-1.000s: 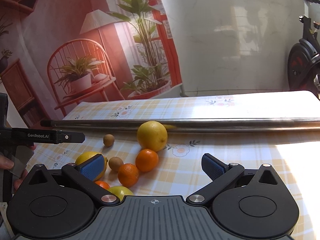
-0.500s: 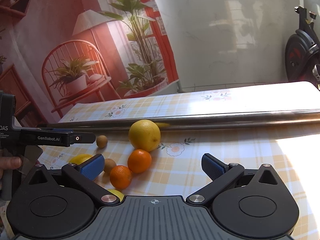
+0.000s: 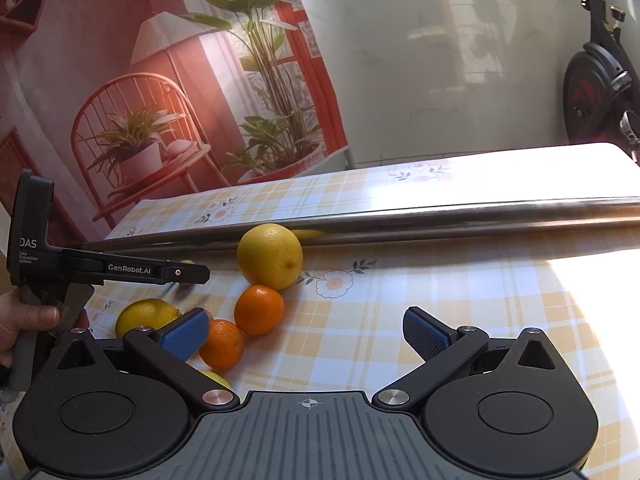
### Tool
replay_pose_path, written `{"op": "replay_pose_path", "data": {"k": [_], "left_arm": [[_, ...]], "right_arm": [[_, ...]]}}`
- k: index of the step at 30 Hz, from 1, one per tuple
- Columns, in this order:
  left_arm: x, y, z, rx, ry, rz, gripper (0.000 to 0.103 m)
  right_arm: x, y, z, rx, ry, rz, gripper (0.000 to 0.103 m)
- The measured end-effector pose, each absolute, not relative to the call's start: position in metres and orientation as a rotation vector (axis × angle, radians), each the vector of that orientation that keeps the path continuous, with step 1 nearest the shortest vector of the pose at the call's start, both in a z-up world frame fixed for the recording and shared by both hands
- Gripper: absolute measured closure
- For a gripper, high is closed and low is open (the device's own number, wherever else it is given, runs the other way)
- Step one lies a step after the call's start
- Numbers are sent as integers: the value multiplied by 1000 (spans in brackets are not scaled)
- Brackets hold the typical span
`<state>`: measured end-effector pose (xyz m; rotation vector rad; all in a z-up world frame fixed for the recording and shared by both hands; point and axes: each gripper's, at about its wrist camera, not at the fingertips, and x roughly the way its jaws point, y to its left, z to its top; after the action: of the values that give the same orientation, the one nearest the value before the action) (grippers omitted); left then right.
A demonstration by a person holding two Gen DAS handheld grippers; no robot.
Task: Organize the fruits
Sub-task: 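Move left tool to the small brown kiwi and close on it while right tool reaches toward grapefruit, then grasp the large yellow grapefruit with the right tool while left tool holds the kiwi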
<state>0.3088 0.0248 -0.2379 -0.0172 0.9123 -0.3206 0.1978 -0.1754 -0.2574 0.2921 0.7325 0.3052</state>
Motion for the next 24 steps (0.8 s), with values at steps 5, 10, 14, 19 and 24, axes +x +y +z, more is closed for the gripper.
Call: {"op": "replay_pose_path", "data": {"k": [5,10,14,19,24], "left_arm": [[311,26,-238,-11,910,-308,76],[301,30,-234,-3,890,-309,75],[286,33,-224,1,853,-312,75],[264,37,-207,-2,791,-290,75],[243,37,-193,-6,738,-243,75]], "right_arm": [[200,-174,-260,286,738,303,0],[203,-171,-259,268,734,316,0],[206,-167,-253,239,719,342,1],[214,-155,-244,174,662,400,6],[239,-139,-245,117,643,434,21]]}}
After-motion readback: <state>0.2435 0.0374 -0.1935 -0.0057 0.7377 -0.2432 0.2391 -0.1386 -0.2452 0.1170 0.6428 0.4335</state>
